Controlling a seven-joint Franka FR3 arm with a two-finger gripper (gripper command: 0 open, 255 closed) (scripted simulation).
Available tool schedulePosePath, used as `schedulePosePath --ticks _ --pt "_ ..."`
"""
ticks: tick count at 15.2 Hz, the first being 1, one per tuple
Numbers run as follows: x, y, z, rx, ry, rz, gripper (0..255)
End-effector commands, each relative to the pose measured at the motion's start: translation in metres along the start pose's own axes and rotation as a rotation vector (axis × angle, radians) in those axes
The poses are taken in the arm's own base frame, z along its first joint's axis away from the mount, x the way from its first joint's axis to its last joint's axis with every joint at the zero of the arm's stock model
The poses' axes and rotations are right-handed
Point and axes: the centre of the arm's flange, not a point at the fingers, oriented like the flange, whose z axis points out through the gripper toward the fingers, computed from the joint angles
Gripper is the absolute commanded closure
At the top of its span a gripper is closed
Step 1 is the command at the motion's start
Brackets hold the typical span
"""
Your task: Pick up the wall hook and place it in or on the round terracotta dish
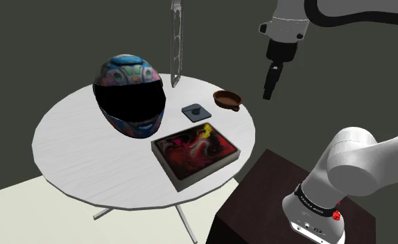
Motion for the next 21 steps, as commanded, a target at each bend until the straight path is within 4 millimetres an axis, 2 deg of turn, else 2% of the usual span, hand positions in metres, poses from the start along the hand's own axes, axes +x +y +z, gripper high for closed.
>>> schedulePosePath --ticks 1,11,21 --pt "0.000 0.000 0.000 0.000 0.000 0.000 0" --pt "0.096 0.057 0.067 0.019 0.025 -0.142 0" --pt "0.201 0.099 0.133 0.038 0.049 -0.283 0"
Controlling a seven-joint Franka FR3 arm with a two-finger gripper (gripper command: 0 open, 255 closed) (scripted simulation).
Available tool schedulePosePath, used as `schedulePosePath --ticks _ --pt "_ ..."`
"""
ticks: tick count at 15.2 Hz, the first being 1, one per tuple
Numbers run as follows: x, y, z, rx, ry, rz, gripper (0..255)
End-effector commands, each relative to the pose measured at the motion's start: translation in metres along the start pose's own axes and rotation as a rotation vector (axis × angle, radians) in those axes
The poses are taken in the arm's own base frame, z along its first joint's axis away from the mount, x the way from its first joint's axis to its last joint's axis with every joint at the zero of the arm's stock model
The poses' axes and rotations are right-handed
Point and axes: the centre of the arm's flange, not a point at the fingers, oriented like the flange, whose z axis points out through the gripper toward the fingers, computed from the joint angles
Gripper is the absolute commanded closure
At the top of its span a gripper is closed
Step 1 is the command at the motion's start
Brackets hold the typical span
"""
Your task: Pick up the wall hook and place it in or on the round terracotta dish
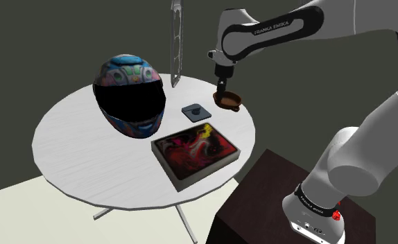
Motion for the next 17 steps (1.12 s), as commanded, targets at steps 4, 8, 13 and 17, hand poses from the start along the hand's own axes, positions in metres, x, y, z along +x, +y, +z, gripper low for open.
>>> schedulePosePath --ticks 4,8,13,17 --pt "0.044 0.031 0.033 0.008 0.013 -0.072 0" --pt "0.083 0.053 0.060 0.016 0.023 -0.129 0" --pt "0.103 0.062 0.089 0.019 0.027 -0.156 0" --pt "0.103 0.062 0.110 0.019 0.027 -0.156 0"
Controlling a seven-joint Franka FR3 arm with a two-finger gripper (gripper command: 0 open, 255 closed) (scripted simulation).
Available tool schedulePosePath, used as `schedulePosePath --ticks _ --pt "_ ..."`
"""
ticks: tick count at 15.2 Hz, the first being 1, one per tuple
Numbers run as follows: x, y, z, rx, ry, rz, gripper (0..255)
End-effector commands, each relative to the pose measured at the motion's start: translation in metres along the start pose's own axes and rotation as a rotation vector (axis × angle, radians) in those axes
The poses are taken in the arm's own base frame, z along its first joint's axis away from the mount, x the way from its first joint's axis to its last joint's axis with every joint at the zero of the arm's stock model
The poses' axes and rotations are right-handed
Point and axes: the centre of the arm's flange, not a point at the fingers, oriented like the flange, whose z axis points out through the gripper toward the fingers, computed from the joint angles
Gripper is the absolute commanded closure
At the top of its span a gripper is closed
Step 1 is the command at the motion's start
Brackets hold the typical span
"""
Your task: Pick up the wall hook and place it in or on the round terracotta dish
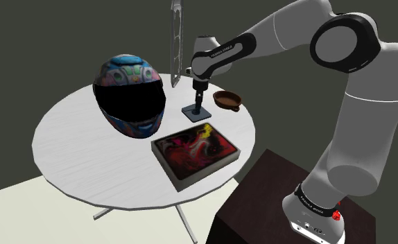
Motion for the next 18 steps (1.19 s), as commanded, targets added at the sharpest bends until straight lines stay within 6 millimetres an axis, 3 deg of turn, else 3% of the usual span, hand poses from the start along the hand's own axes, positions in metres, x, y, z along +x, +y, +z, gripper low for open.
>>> schedulePosePath --ticks 1,9,10,18 --pt "0.0000 0.0013 0.0079 0.000 0.000 0.000 0" --pt "0.0000 0.0013 0.0078 0.000 0.000 0.000 0" --pt "0.0000 0.0013 0.0078 0.000 0.000 0.000 255" --pt "0.0000 0.0013 0.0079 0.000 0.000 0.000 255"
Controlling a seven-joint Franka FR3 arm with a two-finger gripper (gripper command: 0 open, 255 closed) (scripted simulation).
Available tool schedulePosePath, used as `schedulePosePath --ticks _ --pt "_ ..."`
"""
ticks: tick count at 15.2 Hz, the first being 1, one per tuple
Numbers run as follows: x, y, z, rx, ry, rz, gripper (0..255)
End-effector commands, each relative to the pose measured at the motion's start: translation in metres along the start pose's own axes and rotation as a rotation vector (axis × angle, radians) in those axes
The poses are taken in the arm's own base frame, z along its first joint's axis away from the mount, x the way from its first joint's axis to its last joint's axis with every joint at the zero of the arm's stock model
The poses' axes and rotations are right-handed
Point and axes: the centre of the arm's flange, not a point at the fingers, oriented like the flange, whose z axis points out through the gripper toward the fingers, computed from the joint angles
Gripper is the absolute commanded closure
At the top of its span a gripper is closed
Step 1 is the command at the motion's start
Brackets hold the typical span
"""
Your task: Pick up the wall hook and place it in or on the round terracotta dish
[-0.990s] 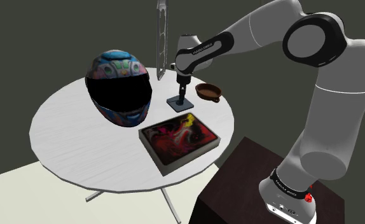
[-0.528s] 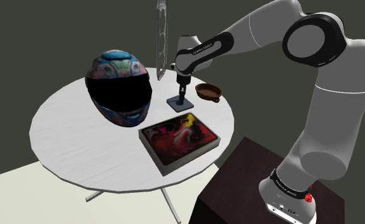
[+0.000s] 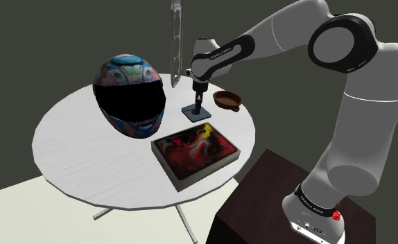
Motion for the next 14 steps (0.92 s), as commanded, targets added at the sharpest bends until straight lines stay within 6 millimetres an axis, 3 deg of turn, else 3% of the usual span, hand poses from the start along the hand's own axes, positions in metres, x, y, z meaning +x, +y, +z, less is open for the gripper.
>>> schedulePosePath --ticks 1,14 --pt "0.000 0.000 0.000 0.001 -0.001 0.000 255" --pt "-0.001 0.000 -0.068 0.001 -0.001 0.000 255"
